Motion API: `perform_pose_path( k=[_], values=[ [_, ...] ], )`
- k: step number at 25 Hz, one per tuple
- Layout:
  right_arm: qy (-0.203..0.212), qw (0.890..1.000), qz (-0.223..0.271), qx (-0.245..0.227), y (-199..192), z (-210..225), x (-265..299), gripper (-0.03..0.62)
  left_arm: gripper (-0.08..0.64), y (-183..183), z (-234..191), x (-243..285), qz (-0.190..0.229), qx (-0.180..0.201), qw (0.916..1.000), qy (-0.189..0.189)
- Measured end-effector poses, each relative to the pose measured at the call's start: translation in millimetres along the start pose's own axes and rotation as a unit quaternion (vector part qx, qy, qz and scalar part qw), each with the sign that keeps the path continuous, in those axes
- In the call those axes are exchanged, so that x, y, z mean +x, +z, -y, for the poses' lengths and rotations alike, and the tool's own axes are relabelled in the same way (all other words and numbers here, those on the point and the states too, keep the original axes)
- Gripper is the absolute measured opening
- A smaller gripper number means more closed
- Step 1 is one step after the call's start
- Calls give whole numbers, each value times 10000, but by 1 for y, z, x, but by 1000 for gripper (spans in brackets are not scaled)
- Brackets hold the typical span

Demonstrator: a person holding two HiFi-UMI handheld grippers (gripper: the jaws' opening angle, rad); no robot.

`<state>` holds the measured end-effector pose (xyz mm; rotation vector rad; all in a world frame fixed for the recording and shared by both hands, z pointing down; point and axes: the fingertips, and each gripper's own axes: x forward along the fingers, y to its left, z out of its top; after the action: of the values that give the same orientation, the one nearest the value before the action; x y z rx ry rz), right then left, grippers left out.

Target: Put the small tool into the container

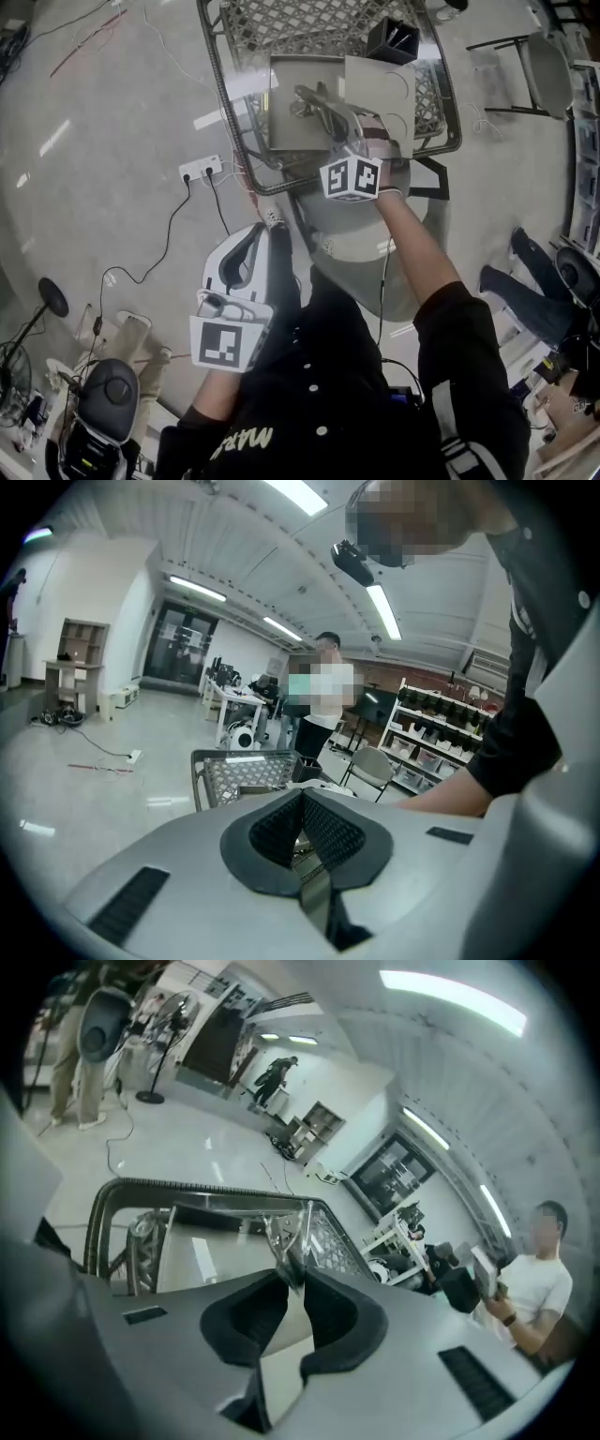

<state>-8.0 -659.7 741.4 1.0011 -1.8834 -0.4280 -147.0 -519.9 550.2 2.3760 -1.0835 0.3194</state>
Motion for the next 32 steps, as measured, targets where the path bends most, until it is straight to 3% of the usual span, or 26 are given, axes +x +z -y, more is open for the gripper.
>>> perform_pose_path(
  k=[6,13,24,32],
  values=[
    [-32,9895,-197,-1431,-8,-12,26,66,25,-8,-6,6,-94,-105,9999,36],
    [-68,9745,-298,-2222,-11,-19,48,66,25,-17,-11,12,-220,-183,9995,97],
    [269,9672,-553,-2465,-24,-34,61,71,25,-20,-17,18,-216,-275,9993,156],
    [815,9653,-557,-2419,-23,-51,60,134,25,-21,-16,18,-244,-110,9996,134]
  ],
)
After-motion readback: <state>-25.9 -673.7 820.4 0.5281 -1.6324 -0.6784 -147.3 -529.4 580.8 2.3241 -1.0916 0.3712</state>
